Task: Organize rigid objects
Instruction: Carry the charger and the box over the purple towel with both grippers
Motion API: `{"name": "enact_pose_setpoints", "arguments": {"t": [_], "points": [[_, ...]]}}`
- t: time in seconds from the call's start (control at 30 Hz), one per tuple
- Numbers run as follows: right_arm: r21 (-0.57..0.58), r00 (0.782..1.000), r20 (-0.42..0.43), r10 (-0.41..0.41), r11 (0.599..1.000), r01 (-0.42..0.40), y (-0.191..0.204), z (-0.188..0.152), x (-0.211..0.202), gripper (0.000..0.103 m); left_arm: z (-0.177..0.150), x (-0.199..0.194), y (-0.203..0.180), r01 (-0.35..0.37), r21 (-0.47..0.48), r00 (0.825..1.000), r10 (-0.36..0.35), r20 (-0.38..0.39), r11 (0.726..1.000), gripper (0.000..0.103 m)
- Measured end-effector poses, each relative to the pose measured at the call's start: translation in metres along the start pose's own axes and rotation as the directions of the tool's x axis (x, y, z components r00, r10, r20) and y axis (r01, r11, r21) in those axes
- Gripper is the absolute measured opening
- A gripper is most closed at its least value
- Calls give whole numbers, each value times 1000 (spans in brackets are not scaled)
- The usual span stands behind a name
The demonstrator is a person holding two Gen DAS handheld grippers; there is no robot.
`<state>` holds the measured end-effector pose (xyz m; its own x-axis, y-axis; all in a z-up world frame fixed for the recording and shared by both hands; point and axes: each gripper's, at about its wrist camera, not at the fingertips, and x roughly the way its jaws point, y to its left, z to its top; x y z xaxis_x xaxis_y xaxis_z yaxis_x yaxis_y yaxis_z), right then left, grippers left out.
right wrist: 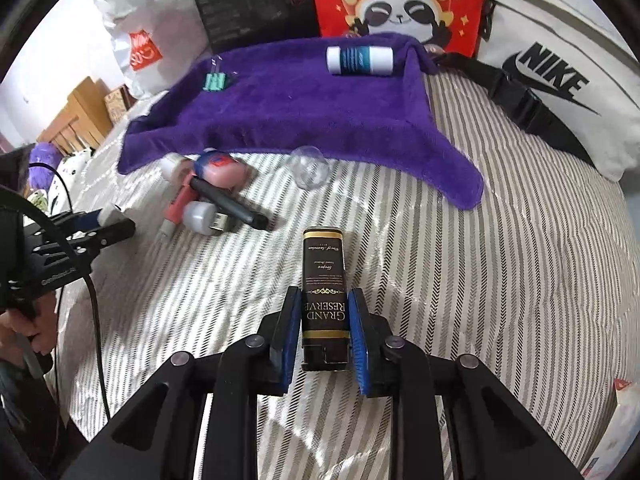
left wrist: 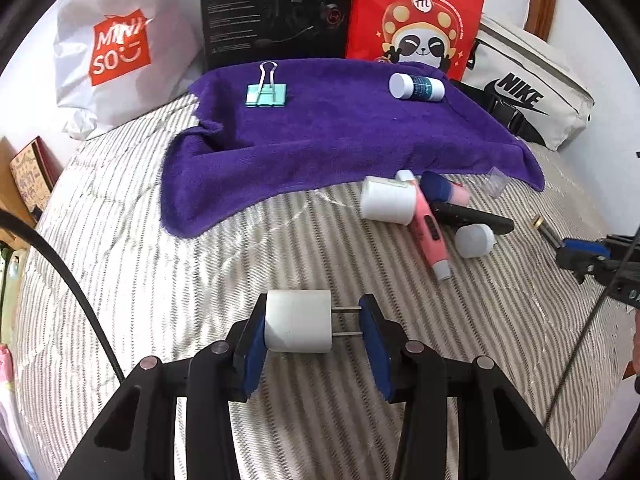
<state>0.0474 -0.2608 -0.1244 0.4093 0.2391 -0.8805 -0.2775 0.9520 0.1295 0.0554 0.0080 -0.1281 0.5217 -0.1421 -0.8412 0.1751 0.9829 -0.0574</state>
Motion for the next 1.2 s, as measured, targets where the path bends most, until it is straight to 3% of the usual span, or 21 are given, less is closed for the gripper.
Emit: {"name": "enact_pose_setpoints", "arguments": {"t": [0.17, 0.53, 0.87, 1.03, 1.2], "points": [[-16, 998, 39, 40, 999, -39, 6, 11, -14, 24, 2, -6, 16, 37, -52, 999, -37, 8, 998, 42], [-50, 990, 122, 74, 996, -68, 6, 70, -18, 24, 36, -20, 32, 37, -62, 998, -33, 61, 997, 42], [-22, 993, 114, 13, 1000, -10, -24, 149, 23, 24, 111, -10, 41, 15, -33, 996, -12, 89, 999, 42], [-18, 995, 90, 37, 999, -36, -34, 184, 44, 24, 149, 6, 44, 19, -21, 996, -17, 91, 1000, 42], [-40, 996, 84, 29, 999, -25, -34, 197, 57, 24, 173, 33, 50, 17, -37, 998, -14, 63, 999, 42]]}}
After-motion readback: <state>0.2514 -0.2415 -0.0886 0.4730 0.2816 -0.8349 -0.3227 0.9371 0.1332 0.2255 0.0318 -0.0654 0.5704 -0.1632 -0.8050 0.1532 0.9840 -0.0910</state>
